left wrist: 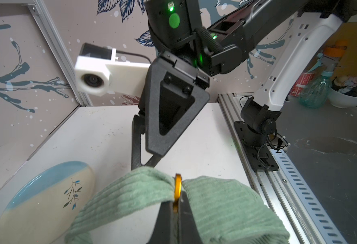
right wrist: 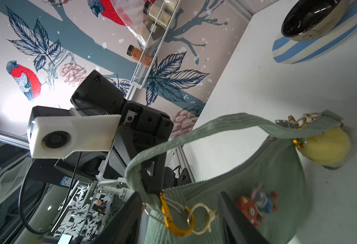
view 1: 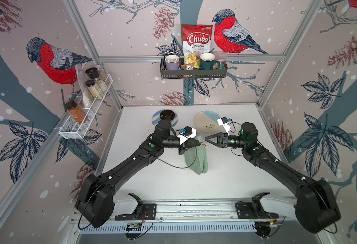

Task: Remove the decoration from the bag
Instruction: Pick up the bag from the center of the board.

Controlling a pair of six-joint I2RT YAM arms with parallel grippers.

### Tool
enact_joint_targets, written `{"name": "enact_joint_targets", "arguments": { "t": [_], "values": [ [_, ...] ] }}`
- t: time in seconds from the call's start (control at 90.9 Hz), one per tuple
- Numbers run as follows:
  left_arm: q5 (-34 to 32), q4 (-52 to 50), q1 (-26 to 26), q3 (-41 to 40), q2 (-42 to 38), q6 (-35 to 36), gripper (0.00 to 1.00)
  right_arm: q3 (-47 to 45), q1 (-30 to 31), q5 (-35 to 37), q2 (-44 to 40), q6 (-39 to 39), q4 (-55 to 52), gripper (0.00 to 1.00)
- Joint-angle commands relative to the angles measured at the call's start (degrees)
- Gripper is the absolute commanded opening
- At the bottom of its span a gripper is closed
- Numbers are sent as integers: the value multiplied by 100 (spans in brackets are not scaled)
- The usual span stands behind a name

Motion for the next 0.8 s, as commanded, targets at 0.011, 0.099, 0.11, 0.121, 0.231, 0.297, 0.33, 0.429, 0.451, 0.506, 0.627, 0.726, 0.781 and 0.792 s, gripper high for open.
{"name": "enact_joint_targets", "arguments": {
  "t": [0.011, 0.099, 0.11, 0.121, 0.231, 0.297, 0.33, 0.429, 0.451, 0.506, 0.627, 0.726, 0.781, 0.792],
  "values": [
    [440, 550, 66, -66, -116, -359, 0, -39, 135, -504, 61, 533, 1077, 57],
    [467, 581, 127, -69, -157, -345, 0, -40, 272, -637, 276, 956, 1744, 55],
    [464, 577, 129, -69, -158, -337, 0, -35, 290, -642, 278, 1000, 1816, 54],
    [462, 574, 139, -69, -159, -329, 0, -32, 308, -649, 284, 1044, 1892, 54],
    [492, 640, 174, -74, -160, -343, 0, 107, 513, -782, 379, 1166, 2059, 48],
    [524, 747, 175, -78, -160, -410, 0, 141, 566, -825, 428, 1133, 2011, 40],
    [529, 758, 181, -74, -160, -404, 0, 133, 553, -823, 438, 1146, 2045, 36],
    [493, 609, 216, -94, -206, -278, 0, 103, 527, -834, 457, 1359, 2306, 31],
    [484, 594, 222, -95, -211, -264, 0, 102, 526, -852, 463, 1408, 2373, 30],
    [490, 602, 248, -97, -221, -263, 0, 90, 521, -897, 480, 1484, 2479, 33],
    [507, 719, 311, -79, -221, -319, 0, -3, 513, -974, 482, 1494, 2507, 43],
    [563, 880, 333, -71, -238, -458, 0, -90, 446, -960, 500, 1608, 2641, 47],
    [560, 913, 333, -70, -255, -478, 0, -120, 433, -963, 565, 1902, 2992, 45],
    [550, 909, 333, -70, -256, -478, 0, -123, 436, -963, 581, 1961, 3095, 44]
  ]
}}
